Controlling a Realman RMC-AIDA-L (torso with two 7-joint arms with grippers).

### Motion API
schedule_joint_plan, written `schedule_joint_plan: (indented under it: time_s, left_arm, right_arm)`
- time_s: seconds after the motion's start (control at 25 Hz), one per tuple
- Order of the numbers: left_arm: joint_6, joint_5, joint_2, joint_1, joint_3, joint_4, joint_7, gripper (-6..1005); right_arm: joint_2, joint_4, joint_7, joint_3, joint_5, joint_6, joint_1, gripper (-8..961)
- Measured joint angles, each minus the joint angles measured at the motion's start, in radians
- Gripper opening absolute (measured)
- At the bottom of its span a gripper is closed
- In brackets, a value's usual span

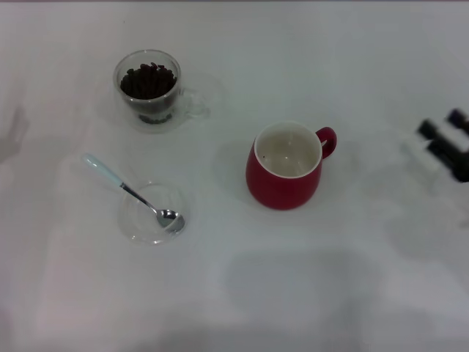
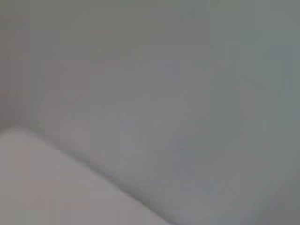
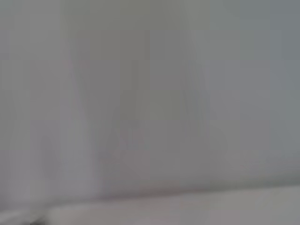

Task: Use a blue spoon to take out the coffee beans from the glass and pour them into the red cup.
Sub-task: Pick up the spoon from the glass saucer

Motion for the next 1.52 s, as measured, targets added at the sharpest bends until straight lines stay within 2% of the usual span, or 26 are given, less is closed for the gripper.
schedule_joint_plan:
  time_s: [0.08, 0.24, 0.32, 0.56, 0.84, 1.12, 1.52]
  left_arm:
    - [0.044, 0.116, 0.018, 0.011, 0.000, -0.077, -0.347, 856]
    - [0.111, 0.318, 0.062, 0.012, 0.001, -0.123, -0.700, 856]
    - [0.130, 0.401, 0.084, 0.010, 0.002, -0.118, -0.784, 856]
    - [0.173, 0.576, 0.102, -0.028, 0.002, -0.114, -0.893, 856]
    - [0.179, 0.645, 0.089, -0.067, 0.003, -0.113, -0.915, 855]
    - [0.149, 0.678, 0.055, -0.091, 0.021, -0.115, -0.909, 855]
    - [0.115, 0.703, 0.023, -0.093, 0.027, -0.113, -0.896, 851]
  right_arm:
    - [0.000, 0.004, -0.010, 0.073, 0.001, -0.008, -0.010, 707]
    - [-0.004, 0.005, -0.031, 0.126, 0.001, 0.001, 0.003, 706]
    - [-0.005, 0.005, -0.038, 0.127, 0.003, 0.014, 0.024, 706]
    - [-0.002, 0.005, -0.062, 0.128, 0.009, 0.049, 0.075, 706]
    - [-0.004, 0.006, -0.066, 0.129, 0.009, 0.049, 0.086, 706]
    - [-0.011, 0.006, -0.066, 0.129, 0.016, 0.052, 0.090, 706]
    - [-0.017, 0.006, -0.068, 0.129, 0.024, 0.052, 0.104, 706]
